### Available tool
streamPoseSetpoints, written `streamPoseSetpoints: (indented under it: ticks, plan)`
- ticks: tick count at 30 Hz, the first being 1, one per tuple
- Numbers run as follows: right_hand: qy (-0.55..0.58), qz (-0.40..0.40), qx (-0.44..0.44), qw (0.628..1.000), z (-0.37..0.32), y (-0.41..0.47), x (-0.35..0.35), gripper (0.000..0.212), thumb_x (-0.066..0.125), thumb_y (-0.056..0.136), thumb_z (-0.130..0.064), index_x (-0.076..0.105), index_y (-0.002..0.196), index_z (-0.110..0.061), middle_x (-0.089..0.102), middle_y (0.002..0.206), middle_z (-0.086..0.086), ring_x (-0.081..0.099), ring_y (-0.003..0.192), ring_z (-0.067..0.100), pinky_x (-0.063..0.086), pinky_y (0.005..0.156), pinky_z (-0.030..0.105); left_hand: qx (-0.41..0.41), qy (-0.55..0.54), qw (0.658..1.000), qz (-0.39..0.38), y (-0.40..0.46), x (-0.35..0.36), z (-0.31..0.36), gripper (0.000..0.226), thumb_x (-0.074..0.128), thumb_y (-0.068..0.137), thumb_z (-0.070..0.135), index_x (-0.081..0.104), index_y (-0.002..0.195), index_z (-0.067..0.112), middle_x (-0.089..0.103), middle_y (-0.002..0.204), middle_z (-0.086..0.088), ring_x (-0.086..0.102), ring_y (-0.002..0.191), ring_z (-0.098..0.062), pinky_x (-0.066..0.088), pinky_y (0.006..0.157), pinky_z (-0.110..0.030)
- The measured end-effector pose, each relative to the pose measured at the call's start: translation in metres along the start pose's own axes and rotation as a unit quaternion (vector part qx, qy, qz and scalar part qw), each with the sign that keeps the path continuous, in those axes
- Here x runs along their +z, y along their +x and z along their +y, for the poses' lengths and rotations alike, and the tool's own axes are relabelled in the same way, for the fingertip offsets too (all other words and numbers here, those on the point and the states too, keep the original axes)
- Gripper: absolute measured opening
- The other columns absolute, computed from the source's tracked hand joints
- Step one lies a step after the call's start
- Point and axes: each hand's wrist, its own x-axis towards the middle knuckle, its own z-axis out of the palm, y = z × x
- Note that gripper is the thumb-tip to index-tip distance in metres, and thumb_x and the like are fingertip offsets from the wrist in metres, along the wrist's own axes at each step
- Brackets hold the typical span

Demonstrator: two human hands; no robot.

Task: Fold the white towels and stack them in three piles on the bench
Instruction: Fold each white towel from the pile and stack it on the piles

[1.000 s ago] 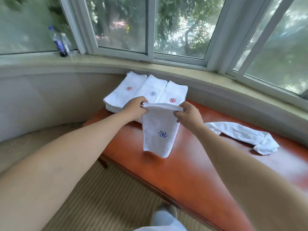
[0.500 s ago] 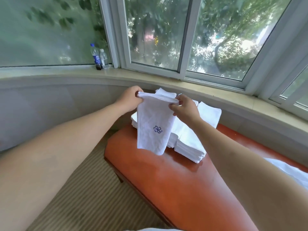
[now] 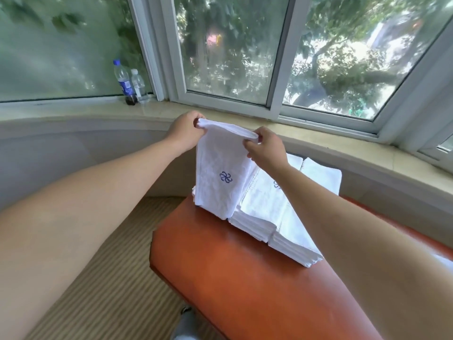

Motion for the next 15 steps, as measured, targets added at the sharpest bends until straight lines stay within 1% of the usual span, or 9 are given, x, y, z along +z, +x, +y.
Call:
streamPoseSetpoints:
  ticks: [3, 5, 6, 9, 11, 13, 15]
  plan:
    - [-0.014, 0.021, 0.032, 0.999, 0.016, 0.038, 0.019, 0.008, 0.062, 0.086, -0.027, 0.059, 0.092, -0.022, 0.065, 0.075, -0.007, 0.073, 0.072, 0.018, 0.056, 0.062, 0.034, 0.005, -0.009, 0.999, -0.034, 0.049, 0.024, -0.018, 0.017, 0.064, 0.092, 0.021, 0.065, 0.109, 0.022, 0.065, 0.103, 0.004, 0.06, 0.093, -0.019, 0.04, 0.065, -0.027]
    - [-0.024, 0.028, 0.065, 0.997, 0.026, 0.064, 0.03, 0.014, 0.061, 0.086, -0.028, 0.061, 0.096, -0.018, 0.068, 0.084, 0.001, 0.073, 0.078, 0.025, 0.06, 0.072, 0.043, 0.008, -0.012, 0.998, -0.055, 0.083, 0.04, -0.029, 0.021, 0.064, 0.09, 0.017, 0.067, 0.11, 0.02, 0.063, 0.102, 0.005, 0.059, 0.095, -0.02, 0.041, 0.072, -0.028]
    - [-0.024, 0.031, 0.082, 0.996, 0.031, 0.077, 0.035, 0.016, 0.061, 0.086, -0.028, 0.061, 0.098, -0.017, 0.069, 0.087, 0.003, 0.073, 0.08, 0.026, 0.06, 0.074, 0.046, 0.008, -0.011, 0.998, -0.066, 0.1, 0.048, -0.033, 0.021, 0.064, 0.09, 0.016, 0.067, 0.11, 0.021, 0.062, 0.101, 0.005, 0.058, 0.095, -0.02, 0.041, 0.076, -0.028]
    - [-0.021, 0.044, 0.119, 0.992, 0.048, 0.114, 0.05, 0.016, 0.062, 0.086, -0.029, 0.059, 0.096, -0.017, 0.067, 0.087, 0.003, 0.073, 0.08, 0.025, 0.06, 0.074, 0.046, 0.008, -0.029, 0.994, -0.101, 0.147, 0.075, -0.049, 0.02, 0.063, 0.09, 0.015, 0.066, 0.107, 0.025, 0.063, 0.1, 0.006, 0.059, 0.093, -0.018, 0.04, 0.076, -0.026]
    - [-0.035, 0.048, 0.139, 0.989, 0.061, 0.135, 0.058, 0.012, 0.062, 0.086, -0.029, 0.058, 0.093, -0.021, 0.067, 0.086, 0.002, 0.073, 0.082, 0.024, 0.058, 0.073, 0.043, 0.003, -0.045, 0.991, -0.123, 0.174, 0.096, -0.06, 0.022, 0.063, 0.09, 0.012, 0.066, 0.11, 0.022, 0.063, 0.102, 0.005, 0.06, 0.096, -0.019, 0.041, 0.077, -0.026]
    - [-0.042, 0.048, 0.163, 0.985, 0.076, 0.154, 0.067, 0.012, 0.061, 0.086, -0.029, 0.059, 0.094, -0.02, 0.07, 0.087, 0.001, 0.073, 0.081, 0.023, 0.058, 0.073, 0.042, -0.004, -0.062, 0.987, -0.15, 0.196, 0.118, -0.072, 0.026, 0.063, 0.091, 0.01, 0.066, 0.115, 0.017, 0.063, 0.106, 0.003, 0.062, 0.102, -0.022, 0.048, 0.084, -0.03]
    - [-0.049, 0.049, 0.189, 0.979, 0.093, 0.171, 0.073, 0.016, 0.06, 0.086, -0.027, 0.061, 0.098, -0.017, 0.071, 0.087, 0.001, 0.073, 0.081, 0.022, 0.059, 0.074, 0.042, -0.011, -0.073, 0.981, -0.178, 0.216, 0.141, -0.084, 0.025, 0.063, 0.09, 0.009, 0.066, 0.113, 0.019, 0.065, 0.107, 0.002, 0.063, 0.105, -0.024, 0.052, 0.093, -0.035]
